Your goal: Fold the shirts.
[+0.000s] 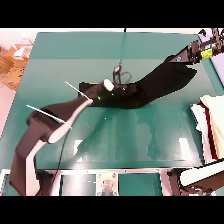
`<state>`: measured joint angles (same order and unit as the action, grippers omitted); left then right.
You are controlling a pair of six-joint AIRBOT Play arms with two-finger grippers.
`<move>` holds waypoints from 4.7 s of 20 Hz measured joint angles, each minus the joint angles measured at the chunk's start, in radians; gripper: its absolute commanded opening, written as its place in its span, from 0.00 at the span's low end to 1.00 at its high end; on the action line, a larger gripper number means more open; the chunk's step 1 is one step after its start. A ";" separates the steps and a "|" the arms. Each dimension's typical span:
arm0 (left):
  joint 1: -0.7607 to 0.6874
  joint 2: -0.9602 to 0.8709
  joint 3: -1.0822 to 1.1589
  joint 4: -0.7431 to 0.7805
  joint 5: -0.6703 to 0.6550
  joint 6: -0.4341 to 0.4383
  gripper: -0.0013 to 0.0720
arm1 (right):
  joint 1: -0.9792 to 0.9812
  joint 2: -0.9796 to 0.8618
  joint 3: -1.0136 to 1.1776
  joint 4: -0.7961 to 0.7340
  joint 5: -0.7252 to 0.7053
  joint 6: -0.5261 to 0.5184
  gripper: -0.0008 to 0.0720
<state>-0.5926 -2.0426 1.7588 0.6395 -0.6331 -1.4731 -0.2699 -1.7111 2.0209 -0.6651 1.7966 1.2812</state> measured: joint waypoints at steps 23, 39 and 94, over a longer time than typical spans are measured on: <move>0.681 0.195 0.250 0.406 -0.979 0.114 0.05 | 0.782 -0.333 -0.003 0.015 -0.830 0.152 0.53; 0.689 0.195 0.250 0.411 -0.983 0.120 0.05 | 0.322 -0.271 -0.369 -0.114 -0.514 0.203 0.59; 0.689 0.195 0.250 0.373 -1.001 0.121 0.05 | -0.911 0.475 -0.655 -0.880 -0.073 0.566 0.40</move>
<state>0.0967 -1.8481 2.0087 1.0130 -1.6344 -1.3525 -1.1809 -1.2366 1.3659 -1.5452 1.7233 1.8477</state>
